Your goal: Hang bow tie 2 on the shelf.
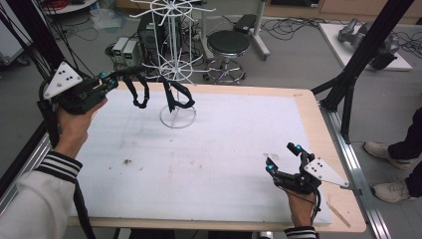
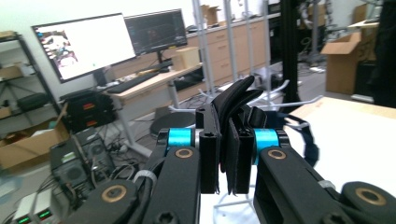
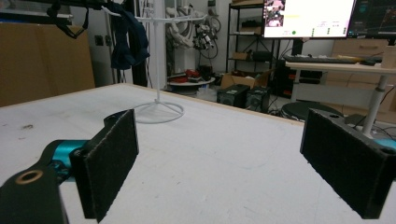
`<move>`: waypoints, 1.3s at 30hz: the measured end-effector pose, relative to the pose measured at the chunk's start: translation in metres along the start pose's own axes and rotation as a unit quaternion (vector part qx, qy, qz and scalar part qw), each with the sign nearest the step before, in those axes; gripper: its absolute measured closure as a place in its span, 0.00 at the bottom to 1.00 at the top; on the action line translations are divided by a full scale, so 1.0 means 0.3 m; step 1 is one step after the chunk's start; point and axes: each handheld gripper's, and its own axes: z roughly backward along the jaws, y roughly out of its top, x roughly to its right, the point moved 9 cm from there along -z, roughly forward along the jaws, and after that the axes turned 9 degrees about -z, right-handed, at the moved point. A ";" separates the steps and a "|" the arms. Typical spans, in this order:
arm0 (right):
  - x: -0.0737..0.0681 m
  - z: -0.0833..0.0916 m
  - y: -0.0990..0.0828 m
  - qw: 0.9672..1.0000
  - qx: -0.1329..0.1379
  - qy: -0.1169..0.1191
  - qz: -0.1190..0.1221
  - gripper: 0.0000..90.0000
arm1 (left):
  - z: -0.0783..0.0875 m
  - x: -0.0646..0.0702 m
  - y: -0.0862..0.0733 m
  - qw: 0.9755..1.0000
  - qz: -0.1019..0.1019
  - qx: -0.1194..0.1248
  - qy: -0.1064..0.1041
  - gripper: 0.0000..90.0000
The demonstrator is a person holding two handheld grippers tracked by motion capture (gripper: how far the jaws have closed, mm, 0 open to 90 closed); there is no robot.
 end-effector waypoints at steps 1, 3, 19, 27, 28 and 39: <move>0.001 0.000 -0.004 1.000 0.001 -0.001 -0.003 0.12 | -0.003 -0.005 -0.003 1.000 -0.001 -0.005 0.004 0.95; 0.007 0.001 -0.010 1.000 0.007 -0.003 -0.002 0.12 | -0.008 -0.014 -0.008 1.000 -0.005 -0.012 0.013 0.94; 0.020 -0.017 -0.037 1.000 0.024 -0.006 0.003 0.12 | -0.075 -0.054 -0.019 0.997 -0.019 -0.053 0.049 0.95; 0.023 -0.029 -0.056 1.000 0.023 -0.006 -0.008 0.12 | -0.105 -0.050 -0.026 0.996 -0.026 -0.069 0.049 0.95; 0.023 -0.031 -0.057 1.000 0.024 -0.005 -0.006 0.12 | -0.108 -0.048 -0.025 0.996 -0.027 -0.070 0.048 0.95; 0.025 -0.048 -0.089 1.000 0.012 -0.006 -0.005 0.12 | -0.158 -0.021 -0.010 0.996 -0.032 -0.076 0.037 0.95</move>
